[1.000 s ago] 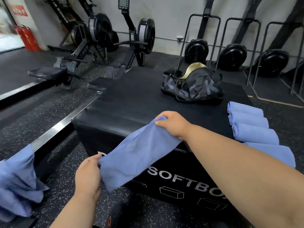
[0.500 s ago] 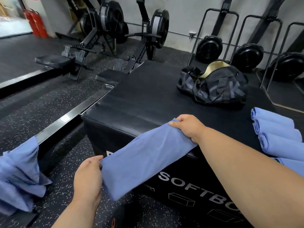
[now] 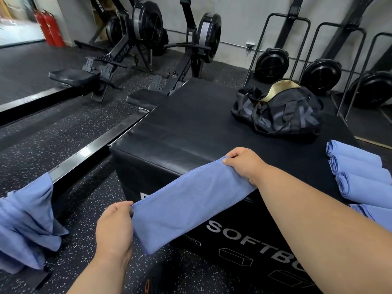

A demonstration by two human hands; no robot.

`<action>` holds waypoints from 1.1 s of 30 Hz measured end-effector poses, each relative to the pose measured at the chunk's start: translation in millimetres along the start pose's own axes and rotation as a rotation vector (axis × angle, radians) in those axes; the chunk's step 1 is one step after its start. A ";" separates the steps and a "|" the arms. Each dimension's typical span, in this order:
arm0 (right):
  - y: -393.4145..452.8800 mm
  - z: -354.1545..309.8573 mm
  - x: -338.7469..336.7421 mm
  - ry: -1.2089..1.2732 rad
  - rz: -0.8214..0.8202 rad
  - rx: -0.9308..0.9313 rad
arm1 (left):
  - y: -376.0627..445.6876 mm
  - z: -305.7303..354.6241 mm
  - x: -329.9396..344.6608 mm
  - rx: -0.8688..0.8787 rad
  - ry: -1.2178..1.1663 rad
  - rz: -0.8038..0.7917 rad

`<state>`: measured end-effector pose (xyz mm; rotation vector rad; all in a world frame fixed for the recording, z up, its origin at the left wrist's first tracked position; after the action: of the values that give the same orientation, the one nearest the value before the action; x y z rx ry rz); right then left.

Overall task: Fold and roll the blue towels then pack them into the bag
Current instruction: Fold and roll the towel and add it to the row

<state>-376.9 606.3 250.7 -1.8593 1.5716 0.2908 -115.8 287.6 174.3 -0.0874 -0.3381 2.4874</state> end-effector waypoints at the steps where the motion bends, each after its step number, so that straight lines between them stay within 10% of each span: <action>1: 1.0 -1.7 0.3 -0.039 0.015 -0.018 | -1.2 1.2 -0.7 0.002 -0.010 0.007; 16: 6.3 -10.0 5.5 -0.272 -0.057 0.048 | -14.7 17.9 0.9 0.070 0.013 -0.012; 33: -169.9 59.4 -155.4 0.364 0.237 -0.317 | -94.8 113.4 44.7 0.511 0.129 -0.177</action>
<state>-241.5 772.4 353.7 -2.0496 2.1035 0.3373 -113.4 362.6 309.2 -0.0059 0.3319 2.3018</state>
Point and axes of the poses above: each hand's wrist, its own y-axis towards the middle knuckle, its own x-axis out of the palm, z = x × y, the point moved 9 cm from there along y, towards the middle knuckle, and after that the axes turned 7 degrees about x, right-handed, at the moved point
